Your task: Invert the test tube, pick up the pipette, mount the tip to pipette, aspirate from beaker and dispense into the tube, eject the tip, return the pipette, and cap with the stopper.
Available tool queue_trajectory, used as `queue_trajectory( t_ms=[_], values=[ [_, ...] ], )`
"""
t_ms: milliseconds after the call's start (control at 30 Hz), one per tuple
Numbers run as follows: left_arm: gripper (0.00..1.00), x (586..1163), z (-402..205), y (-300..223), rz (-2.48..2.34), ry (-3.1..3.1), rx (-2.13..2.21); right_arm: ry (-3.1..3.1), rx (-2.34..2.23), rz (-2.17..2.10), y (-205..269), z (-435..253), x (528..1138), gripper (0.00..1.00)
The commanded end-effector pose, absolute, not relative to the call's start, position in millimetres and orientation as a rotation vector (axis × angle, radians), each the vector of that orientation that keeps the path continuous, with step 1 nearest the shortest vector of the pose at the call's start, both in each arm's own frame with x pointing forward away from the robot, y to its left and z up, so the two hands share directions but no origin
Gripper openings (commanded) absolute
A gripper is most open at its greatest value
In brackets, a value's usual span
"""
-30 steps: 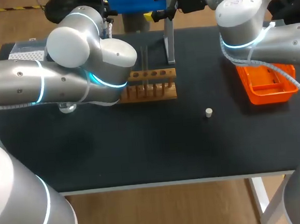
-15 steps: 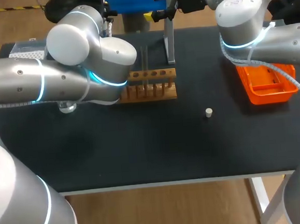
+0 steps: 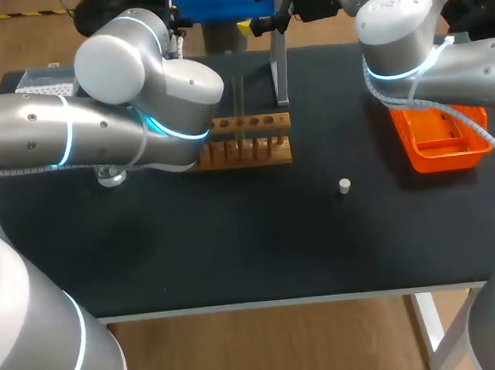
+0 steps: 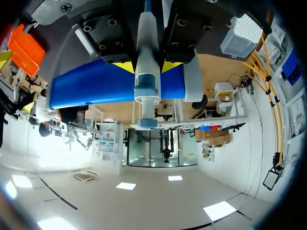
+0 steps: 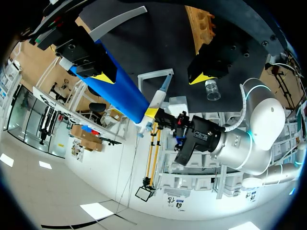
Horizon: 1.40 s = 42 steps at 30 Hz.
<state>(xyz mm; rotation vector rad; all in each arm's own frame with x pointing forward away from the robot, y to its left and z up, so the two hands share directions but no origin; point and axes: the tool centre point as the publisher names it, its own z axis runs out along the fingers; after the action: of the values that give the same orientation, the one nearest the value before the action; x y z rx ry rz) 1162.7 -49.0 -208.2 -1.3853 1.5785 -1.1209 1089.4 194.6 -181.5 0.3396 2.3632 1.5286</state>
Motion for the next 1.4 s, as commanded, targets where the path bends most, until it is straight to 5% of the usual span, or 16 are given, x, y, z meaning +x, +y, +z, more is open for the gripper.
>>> queue_trajectory(
  t_ms=[33, 533, 567, 600, 633, 1400],
  values=[
    [0.0, 1164.1, -209.1, -49.4, -1.118, 1.583, -1.393, 2.369, 0.339, 1.527, 193.8, -180.7, 1089.8, 1.0],
    [0.0, 1165.6, -211.1, -49.1, -1.119, 1.599, -1.402, 2.369, 0.339, 1.527, 193.8, -180.7, 1089.8, 1.0],
    [0.37, 1165.6, -211.1, -49.1, -1.116, 1.598, -1.405, 2.369, 0.339, 1.527, 193.8, -180.7, 1089.8, 1.0],
    [0.87, 1165.6, -211.1, -49.0, -1.115, 1.598, -1.405, 2.369, 0.339, 1.527, 193.8, -180.7, 1089.8, 1.0],
    [1.0, 1165.6, -211.0, -49.0, -1.114, 1.597, -1.404, 2.369, 0.339, 1.527, 193.8, -180.7, 1089.8, 1.0],
    [1.0, 1154.3, -174.7, -54.8, -1.144, 1.541, -1.342, 2.369, 0.339, 1.527, 193.8, -180.7, 1089.8, 1.0]
  ],
)
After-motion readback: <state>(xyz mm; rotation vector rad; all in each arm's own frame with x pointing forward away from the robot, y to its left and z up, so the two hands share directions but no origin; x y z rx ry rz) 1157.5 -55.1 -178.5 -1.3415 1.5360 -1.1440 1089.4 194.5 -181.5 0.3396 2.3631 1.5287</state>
